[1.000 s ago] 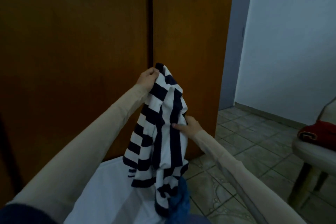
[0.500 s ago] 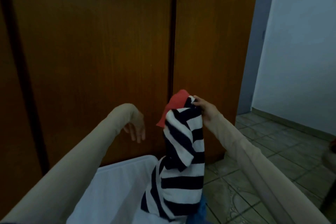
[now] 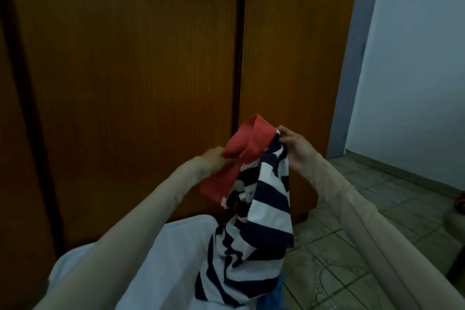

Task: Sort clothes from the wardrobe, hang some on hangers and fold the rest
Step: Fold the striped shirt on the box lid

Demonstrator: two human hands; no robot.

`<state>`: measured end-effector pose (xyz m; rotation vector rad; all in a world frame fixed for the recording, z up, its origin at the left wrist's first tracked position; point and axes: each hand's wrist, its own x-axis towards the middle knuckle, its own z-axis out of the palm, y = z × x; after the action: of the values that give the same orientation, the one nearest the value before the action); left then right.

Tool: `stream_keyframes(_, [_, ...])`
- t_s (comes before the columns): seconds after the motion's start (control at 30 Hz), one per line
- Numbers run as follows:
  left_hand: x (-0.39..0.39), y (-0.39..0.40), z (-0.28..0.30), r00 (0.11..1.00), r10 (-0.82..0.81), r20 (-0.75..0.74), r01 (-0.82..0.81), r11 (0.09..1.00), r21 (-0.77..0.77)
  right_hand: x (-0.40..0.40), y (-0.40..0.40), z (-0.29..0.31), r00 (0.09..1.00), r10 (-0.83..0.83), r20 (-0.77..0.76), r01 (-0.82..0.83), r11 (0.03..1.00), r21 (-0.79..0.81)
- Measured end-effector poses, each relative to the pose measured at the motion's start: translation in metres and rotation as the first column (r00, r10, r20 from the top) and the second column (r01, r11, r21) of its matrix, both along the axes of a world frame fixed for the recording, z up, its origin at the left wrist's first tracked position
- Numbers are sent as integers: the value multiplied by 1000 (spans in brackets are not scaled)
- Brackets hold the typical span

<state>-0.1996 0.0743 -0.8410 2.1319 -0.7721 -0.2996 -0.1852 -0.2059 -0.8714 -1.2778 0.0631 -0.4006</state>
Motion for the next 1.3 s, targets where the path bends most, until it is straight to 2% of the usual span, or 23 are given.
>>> stream_keyframes(0.07, [1, -1, 9, 980, 165, 107, -156, 984, -87, 77, -69, -41, 998, -16, -55, 5, 981, -193])
stream_keyframes(0.1, [2, 0, 16, 974, 210, 89, -192, 965, -179, 73, -67, -43, 998, 45, -49, -54, 976, -212])
stream_keyframes(0.13, [3, -1, 24, 972, 229, 47, -210, 943, -258, 45, -41, -34, 996, 85, -12, -85, 970, -226])
stream_keyframes(0.17, [5, -2, 31, 974, 227, 1, -216, 927, -308, 1, 9, -13, 988, 137, -74, -150, 964, -221])
stream_keyframes(0.2, [4, -4, 38, 974, 227, -27, -223, 919, -325, -68, 75, 28, 985, -25, -171, -29, 950, -311])
stream_keyframes(0.23, [2, -7, 45, 970, 239, -34, -237, 916, -323, -102, 111, 39, 984, -39, -173, -53, 868, -494])
stream_keyframes(0.27, [1, -8, 50, 964, 265, -31, -261, 914, -311, -110, 120, 44, 997, -58, -44, 23, 823, -568])
stream_keyframes(0.3, [1, -8, 55, 953, 302, -12, -291, 904, -315, -82, 117, 39, 996, -83, 20, 80, 827, -557])
stream_keyframes(0.37, [-3, -2, 66, 933, 360, 24, -328, 873, -360, -88, 118, 39, 973, -231, 22, 178, 679, -712])
stream_keyframes(0.4, [-4, 2, 71, 935, 354, 20, -318, 864, -390, -83, 118, 37, 954, -293, 57, 238, 631, -738])
stream_keyframes(0.47, [-5, 13, 81, 960, 278, 35, -240, 879, -411, -78, 113, 36, 904, -408, 125, 324, 466, -824])
stream_keyframes(0.5, [-9, 20, 85, 967, 240, 89, -194, 915, -354, -78, 109, 37, 867, -471, 163, 377, 407, -832])
stream_keyframes(0.53, [-10, 26, 87, 962, 205, 181, -156, 955, -253, -78, 107, 39, 844, -506, 179, 413, 399, -818])
stream_keyframes(0.6, [-7, 36, 89, 861, 172, 479, -181, 983, -28, -80, 107, 49, 788, -587, 186, 488, 411, -770])
stream_keyframes(0.63, [-5, 39, 90, 770, 184, 611, -238, 971, 7, -85, 111, 57, 773, -607, 184, 504, 412, -759])
stream_keyframes(0.7, [-9, 43, 93, 602, 273, 751, -343, 937, -65, -90, 115, 72, 748, -635, 192, 518, 379, -767])
stream_keyframes(0.8, [-24, 45, 104, 322, 436, 840, -493, 835, -244, -94, 119, 92, 709, -655, 262, 576, 324, -750])
stream_keyframes(0.87, [-34, 44, 110, 177, 489, 854, -566, 761, -318, -99, 122, 105, 708, -650, 277, 593, 334, -733])
stream_keyframes(0.97, [-42, 45, 117, 102, 525, 845, -635, 688, -351, -108, 122, 119, 707, -647, 287, 603, 337, -723])
stream_keyframes(1.03, [-44, 46, 121, 133, 546, 827, -660, 671, -338, -113, 120, 126, 708, -646, 287, 610, 354, -709])
stream_keyframes(1.1, [-47, 46, 125, 218, 600, 770, -690, 653, -313, -118, 119, 133, 703, -644, 302, 623, 352, -699])
stream_keyframes(1.2, [-46, 48, 133, 475, 676, 564, -611, 714, -341, -124, 122, 144, 697, -629, 343, 649, 352, -675])
stream_keyframes(1.3, [-46, 52, 140, 710, 596, 375, -477, 799, -366, -128, 130, 152, 708, -603, 367, 652, 360, -667])
